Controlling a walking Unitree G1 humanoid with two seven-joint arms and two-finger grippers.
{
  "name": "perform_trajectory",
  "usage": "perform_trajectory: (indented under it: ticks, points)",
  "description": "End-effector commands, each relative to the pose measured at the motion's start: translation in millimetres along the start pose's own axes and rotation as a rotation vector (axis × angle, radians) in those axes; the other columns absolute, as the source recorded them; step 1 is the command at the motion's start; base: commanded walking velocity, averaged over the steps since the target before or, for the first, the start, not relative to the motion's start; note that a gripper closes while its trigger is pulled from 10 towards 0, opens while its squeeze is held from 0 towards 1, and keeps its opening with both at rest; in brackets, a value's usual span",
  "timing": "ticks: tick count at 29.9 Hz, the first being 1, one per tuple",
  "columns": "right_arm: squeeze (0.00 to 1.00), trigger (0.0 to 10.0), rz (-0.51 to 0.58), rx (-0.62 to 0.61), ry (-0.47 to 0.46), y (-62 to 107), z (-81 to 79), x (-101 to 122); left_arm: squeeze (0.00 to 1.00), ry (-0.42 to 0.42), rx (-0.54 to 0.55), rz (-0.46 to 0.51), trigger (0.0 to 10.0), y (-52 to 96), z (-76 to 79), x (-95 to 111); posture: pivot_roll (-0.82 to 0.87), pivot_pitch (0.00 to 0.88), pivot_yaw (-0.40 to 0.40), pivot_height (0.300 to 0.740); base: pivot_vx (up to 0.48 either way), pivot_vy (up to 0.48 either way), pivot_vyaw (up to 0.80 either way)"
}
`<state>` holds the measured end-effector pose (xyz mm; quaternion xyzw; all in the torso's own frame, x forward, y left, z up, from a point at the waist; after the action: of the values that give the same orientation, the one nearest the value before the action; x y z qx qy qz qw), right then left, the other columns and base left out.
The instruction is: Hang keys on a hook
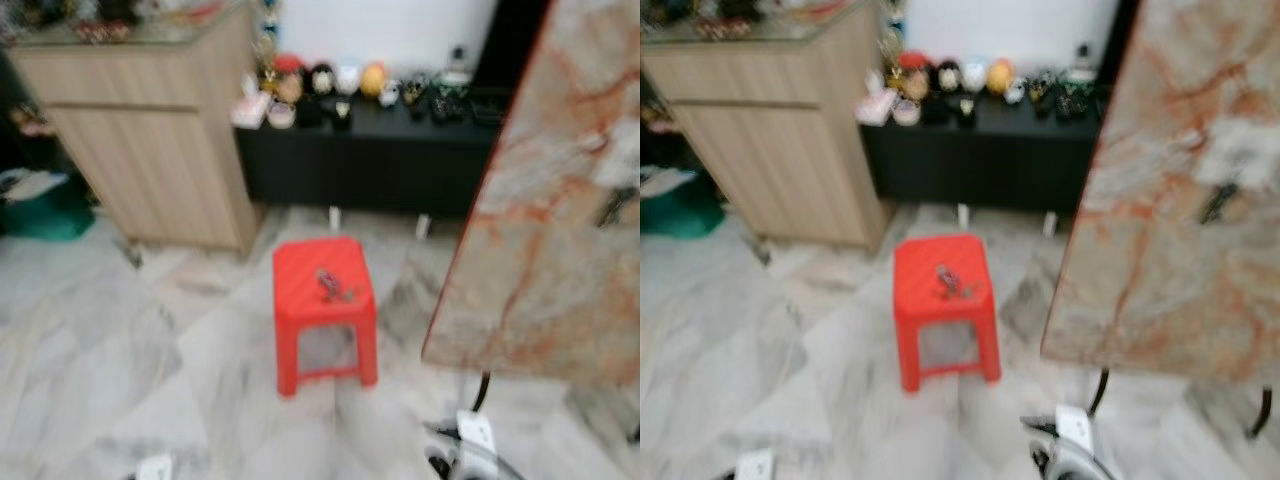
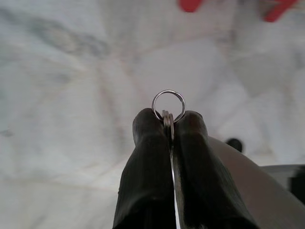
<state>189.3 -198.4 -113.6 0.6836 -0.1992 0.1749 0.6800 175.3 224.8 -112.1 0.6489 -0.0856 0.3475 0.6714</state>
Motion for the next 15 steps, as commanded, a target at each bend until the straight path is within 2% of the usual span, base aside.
perform_trajectory:
  ticks: [1, 15]
  points:
    - [0.0, 10.0, 0.015, 0.014, 0.0, -1.6, -8.0, 6.3, 0.0, -0.018, 0.036, -0.031, 10.0, 3.7, -12.8, -9.5, 0.02, 0.018, -0.01, 0.74, 0.0, -0.454, 0.0]
    - [0.0, 10.0, 0.014, 0.021, 0.007, -1.9, -9.5, 7.8, 0.0, -0.018, 0.03, -0.017, 10.0, 2.5, -10.4, -4.9, 0.01, 0.027, -0.007, 0.74, 0.0, -0.459, 0.0]
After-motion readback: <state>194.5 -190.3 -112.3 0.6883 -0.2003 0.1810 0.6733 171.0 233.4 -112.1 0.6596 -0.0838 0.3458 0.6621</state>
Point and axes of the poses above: a point about 5 cm out from each wrist's last joint towards the gripper, its own y axis pointing back from the gripper into the wrist, its own x axis along the axis of the wrist's last joint, z = x × y, the point moved 3 cm from there along -y, pointing out of the wrist towards the gripper, and after that the axes turned 9 degrees about y, right-handed, at the moved point
